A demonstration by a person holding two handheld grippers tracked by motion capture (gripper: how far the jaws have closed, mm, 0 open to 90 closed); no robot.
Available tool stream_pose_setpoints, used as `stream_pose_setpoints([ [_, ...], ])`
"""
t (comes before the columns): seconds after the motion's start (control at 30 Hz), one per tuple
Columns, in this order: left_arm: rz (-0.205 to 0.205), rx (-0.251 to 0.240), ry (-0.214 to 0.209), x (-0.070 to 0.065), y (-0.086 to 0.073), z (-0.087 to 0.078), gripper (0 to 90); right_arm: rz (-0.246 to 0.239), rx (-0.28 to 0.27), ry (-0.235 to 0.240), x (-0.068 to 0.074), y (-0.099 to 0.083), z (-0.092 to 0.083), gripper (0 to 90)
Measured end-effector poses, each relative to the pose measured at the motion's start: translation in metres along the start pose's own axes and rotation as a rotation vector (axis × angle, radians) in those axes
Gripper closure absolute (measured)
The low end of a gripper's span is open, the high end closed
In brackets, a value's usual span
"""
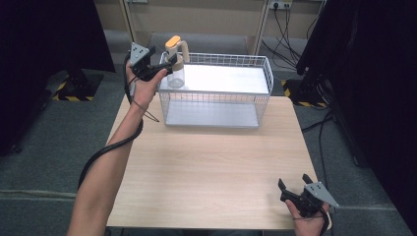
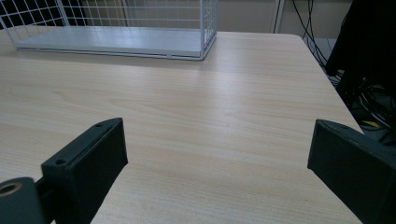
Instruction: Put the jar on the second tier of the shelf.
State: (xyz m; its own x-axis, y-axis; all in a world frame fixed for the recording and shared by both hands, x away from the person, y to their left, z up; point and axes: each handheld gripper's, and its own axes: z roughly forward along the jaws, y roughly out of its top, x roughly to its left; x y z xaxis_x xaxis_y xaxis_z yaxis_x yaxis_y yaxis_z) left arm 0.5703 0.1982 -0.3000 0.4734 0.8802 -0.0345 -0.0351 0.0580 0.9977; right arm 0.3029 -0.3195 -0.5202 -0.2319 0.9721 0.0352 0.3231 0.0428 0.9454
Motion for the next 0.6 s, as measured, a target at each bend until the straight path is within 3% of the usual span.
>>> stream_pose_setpoints([
  [0.23, 0.039, 0.012, -0.008, -0.003, -0.001, -0.013, 11.1, 0.003, 0.002, 0.001, -0.001, 0.0, 0.0, 4.7],
  [0.6, 0.044, 0.001, -0.025, -0.007, -0.003, -0.032, 11.3, 0.008, 0.003, 0.003, -0.001, 0.0, 0.0, 4.6],
])
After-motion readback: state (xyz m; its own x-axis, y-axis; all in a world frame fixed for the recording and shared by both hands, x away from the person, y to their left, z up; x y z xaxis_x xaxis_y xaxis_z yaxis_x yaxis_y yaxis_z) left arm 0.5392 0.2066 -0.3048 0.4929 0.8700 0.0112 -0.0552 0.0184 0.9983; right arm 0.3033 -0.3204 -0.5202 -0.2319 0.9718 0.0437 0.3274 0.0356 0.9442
